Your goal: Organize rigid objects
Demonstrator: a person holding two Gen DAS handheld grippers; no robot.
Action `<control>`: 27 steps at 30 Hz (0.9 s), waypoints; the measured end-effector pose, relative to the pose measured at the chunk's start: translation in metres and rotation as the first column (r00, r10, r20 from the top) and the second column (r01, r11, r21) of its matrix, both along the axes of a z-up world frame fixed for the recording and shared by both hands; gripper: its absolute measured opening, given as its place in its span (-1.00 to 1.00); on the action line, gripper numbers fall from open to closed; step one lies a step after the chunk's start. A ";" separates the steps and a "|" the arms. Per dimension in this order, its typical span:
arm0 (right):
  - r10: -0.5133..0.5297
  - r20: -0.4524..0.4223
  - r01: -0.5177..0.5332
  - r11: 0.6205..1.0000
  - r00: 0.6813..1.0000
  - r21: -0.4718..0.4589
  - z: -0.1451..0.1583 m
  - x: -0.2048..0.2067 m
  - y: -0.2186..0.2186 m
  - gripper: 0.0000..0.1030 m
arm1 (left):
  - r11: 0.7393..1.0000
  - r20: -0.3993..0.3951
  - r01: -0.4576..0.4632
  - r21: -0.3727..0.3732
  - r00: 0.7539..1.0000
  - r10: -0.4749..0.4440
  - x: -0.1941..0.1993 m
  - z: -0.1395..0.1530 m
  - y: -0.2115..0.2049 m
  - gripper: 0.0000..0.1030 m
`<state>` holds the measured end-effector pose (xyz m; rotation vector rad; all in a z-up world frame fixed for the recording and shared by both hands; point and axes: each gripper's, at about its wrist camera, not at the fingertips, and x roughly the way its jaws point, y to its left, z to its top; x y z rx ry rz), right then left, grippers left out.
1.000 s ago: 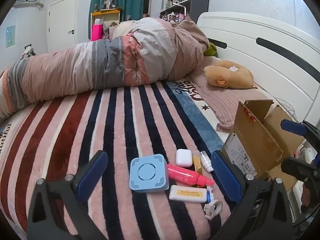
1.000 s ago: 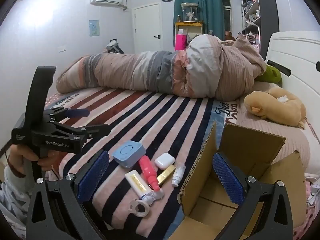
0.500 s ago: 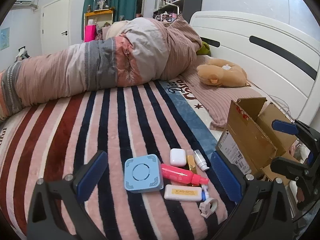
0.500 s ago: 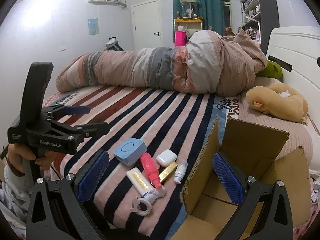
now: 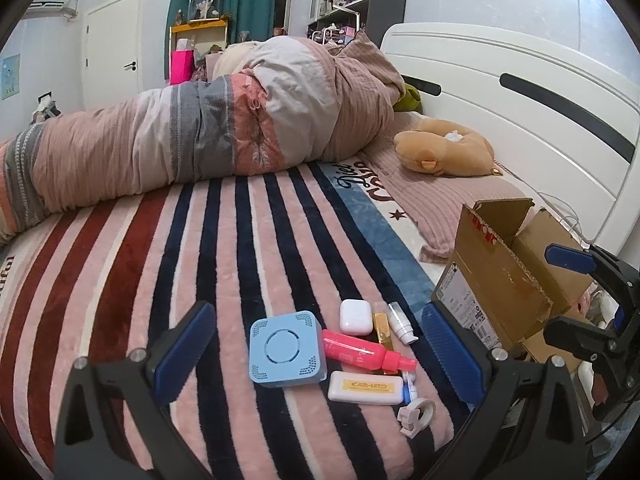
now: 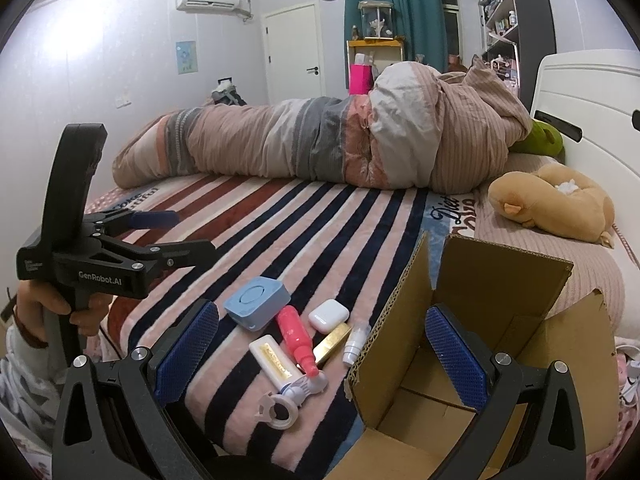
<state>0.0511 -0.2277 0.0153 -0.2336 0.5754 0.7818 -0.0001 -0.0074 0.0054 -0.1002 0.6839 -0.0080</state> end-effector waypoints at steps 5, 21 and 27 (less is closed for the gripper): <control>0.002 -0.002 -0.002 1.000 1.000 -0.010 0.000 0.001 0.003 1.00 | 1.000 0.004 0.008 0.001 1.000 -0.008 -0.002 0.000 0.002 0.99; -0.003 -0.011 0.003 1.000 1.000 -0.002 -0.002 0.002 -0.001 1.00 | 1.000 0.005 0.010 0.009 1.000 -0.010 -0.001 0.001 -0.006 0.99; 0.017 -0.009 -0.017 1.000 1.000 0.001 -0.001 0.000 0.001 1.00 | 1.000 0.012 -0.006 0.018 1.000 0.006 -0.004 0.002 -0.003 0.99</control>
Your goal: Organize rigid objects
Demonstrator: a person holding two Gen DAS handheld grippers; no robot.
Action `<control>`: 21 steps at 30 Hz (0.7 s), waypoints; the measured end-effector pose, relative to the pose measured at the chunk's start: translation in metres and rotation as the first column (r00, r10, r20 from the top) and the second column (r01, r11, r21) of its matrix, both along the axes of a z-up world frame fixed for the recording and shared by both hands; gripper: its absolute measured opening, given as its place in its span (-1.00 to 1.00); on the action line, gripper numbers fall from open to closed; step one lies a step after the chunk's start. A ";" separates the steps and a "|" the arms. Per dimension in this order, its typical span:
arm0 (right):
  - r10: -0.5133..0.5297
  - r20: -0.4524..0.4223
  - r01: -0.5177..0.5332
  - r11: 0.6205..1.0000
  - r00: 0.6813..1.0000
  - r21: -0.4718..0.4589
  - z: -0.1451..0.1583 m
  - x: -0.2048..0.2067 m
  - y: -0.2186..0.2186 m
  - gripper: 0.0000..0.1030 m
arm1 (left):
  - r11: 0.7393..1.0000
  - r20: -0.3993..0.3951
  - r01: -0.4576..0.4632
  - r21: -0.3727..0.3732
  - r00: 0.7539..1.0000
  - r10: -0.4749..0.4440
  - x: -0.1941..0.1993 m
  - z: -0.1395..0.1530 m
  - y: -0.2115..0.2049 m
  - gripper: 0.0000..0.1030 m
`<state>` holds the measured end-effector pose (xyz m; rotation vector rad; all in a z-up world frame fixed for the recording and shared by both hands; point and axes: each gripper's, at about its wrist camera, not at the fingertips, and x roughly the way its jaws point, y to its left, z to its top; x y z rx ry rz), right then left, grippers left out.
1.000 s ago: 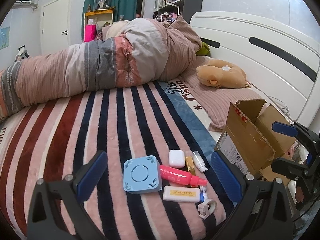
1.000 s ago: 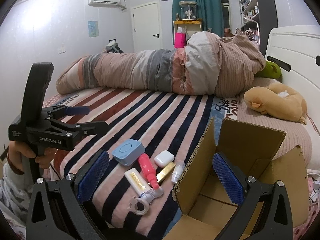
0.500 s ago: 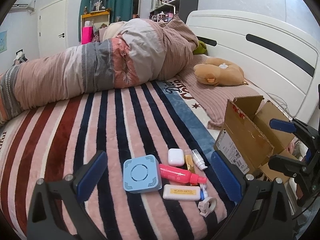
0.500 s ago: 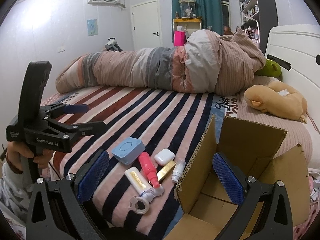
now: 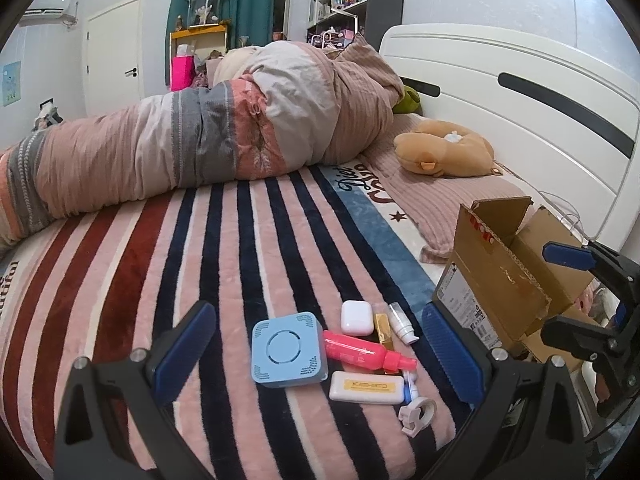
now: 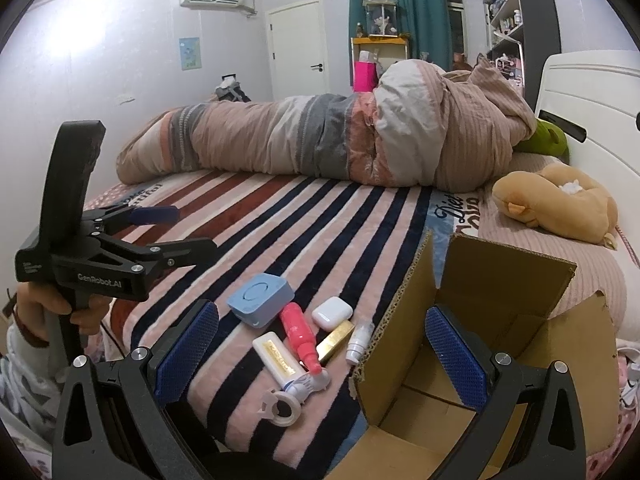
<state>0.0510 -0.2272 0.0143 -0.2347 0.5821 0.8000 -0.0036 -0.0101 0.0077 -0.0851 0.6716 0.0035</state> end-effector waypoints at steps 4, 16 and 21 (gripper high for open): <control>-0.002 -0.001 0.002 1.000 1.000 -0.007 0.000 0.000 0.001 1.00 | 1.000 0.007 -0.001 -0.009 1.000 0.002 -0.001 0.000 0.003 0.99; -0.021 0.029 0.022 0.999 0.999 -0.032 0.003 -0.005 0.007 0.92 | 1.000 0.015 -0.002 -0.023 1.000 0.002 -0.003 0.001 0.009 0.99; 0.018 0.043 -0.014 0.996 0.999 -0.094 0.006 -0.013 0.046 0.66 | 0.999 0.017 -0.021 -0.029 1.000 0.022 -0.008 -0.004 0.042 0.99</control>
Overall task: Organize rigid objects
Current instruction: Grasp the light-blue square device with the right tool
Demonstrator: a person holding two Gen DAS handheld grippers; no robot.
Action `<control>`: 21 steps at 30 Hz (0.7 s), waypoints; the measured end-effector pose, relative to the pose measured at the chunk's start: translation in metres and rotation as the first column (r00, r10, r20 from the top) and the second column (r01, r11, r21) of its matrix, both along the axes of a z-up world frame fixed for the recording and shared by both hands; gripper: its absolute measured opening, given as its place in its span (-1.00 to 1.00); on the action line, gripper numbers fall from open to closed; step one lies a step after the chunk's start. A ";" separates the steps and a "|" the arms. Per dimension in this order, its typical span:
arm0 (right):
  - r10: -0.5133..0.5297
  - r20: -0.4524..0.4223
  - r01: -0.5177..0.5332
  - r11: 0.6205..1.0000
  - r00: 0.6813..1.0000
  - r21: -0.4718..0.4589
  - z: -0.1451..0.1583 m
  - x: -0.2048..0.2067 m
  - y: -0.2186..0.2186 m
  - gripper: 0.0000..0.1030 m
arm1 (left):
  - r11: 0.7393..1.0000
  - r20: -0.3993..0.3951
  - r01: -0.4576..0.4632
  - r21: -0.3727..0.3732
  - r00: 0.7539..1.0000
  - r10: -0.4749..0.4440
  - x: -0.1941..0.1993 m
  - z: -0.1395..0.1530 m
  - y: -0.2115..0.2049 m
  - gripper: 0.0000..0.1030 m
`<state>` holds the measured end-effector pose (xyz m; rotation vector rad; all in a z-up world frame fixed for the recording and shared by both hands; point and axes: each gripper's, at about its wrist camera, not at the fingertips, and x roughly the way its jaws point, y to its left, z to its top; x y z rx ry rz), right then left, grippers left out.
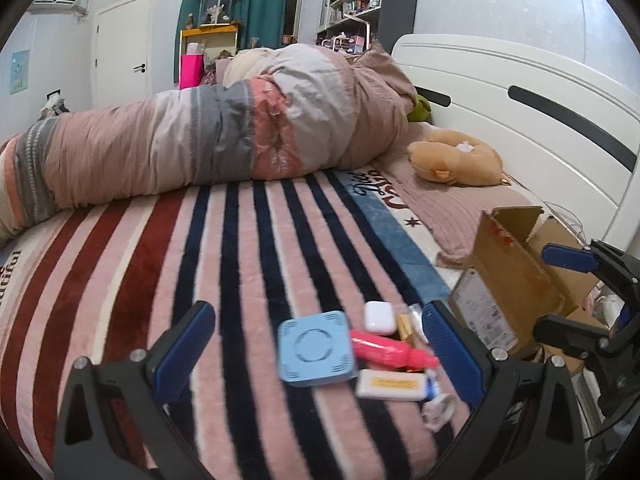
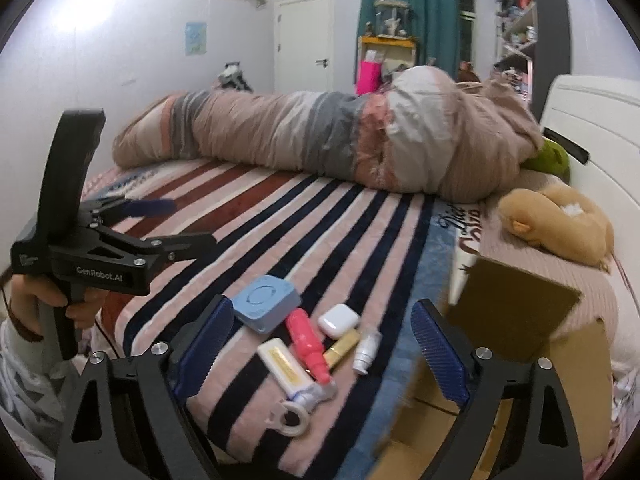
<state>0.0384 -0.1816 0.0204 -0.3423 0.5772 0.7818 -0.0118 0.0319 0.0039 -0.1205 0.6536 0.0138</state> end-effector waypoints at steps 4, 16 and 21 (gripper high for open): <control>0.065 -0.099 -0.068 0.997 0.993 -0.030 -0.016 0.008 0.047 0.54 | 1.000 0.000 -0.026 -0.001 1.000 0.026 -0.005 -0.007 0.037 0.99; 0.065 -0.417 -0.155 0.970 0.907 -0.186 -0.139 0.082 0.147 0.72 | 0.992 -0.049 -0.109 -0.058 0.993 0.106 -0.010 -0.054 0.105 0.99; 0.054 -0.393 -0.148 0.966 0.918 -0.214 -0.147 0.094 0.173 0.94 | 0.990 -0.060 -0.132 -0.059 0.990 0.128 -0.012 -0.062 0.111 0.99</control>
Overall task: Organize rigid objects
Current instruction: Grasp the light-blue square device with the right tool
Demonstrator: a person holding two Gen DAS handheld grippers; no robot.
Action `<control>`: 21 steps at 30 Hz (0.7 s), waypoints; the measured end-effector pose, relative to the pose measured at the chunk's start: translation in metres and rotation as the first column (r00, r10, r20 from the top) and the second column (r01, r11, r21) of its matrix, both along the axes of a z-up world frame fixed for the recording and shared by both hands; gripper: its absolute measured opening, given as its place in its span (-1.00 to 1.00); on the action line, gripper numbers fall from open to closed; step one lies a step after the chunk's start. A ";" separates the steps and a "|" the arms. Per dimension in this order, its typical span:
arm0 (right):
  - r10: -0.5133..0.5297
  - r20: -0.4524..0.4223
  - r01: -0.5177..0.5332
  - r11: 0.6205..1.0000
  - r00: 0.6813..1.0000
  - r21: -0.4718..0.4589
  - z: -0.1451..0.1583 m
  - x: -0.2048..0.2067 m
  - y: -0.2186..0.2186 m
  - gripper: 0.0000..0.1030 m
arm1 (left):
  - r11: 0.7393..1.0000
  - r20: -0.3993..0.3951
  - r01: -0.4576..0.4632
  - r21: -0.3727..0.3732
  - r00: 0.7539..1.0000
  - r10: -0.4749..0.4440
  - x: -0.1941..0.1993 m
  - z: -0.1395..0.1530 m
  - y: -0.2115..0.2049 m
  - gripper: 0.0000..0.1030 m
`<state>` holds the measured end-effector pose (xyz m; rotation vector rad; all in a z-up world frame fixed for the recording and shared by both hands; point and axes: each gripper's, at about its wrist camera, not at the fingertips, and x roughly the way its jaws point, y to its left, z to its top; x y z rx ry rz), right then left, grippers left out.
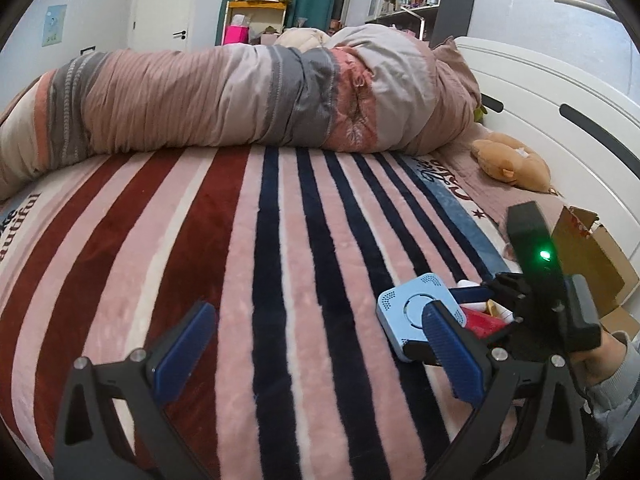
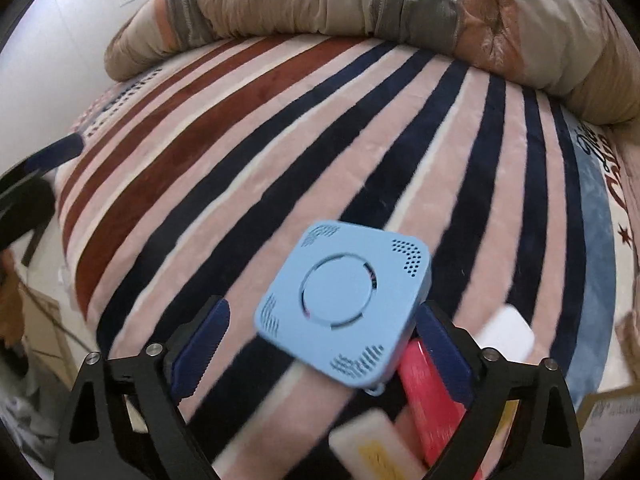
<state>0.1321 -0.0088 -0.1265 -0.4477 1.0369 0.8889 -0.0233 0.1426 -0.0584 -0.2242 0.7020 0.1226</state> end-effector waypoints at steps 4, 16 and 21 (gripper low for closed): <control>-0.008 -0.022 0.008 1.000 1.000 -0.023 -0.020 0.007 0.020 0.93 | 1.000 -0.017 -0.024 0.007 1.000 0.024 -0.002 -0.006 0.007 0.99; 0.066 0.129 -0.076 0.994 0.989 0.073 0.026 -0.038 -0.003 0.53 | 0.967 0.018 0.190 -0.171 0.982 -0.190 0.010 0.005 -0.003 0.98; 0.068 0.247 -0.117 0.975 0.967 0.191 0.086 -0.072 -0.029 0.53 | 0.902 0.096 0.359 -0.238 0.933 -0.346 0.026 0.048 -0.036 0.79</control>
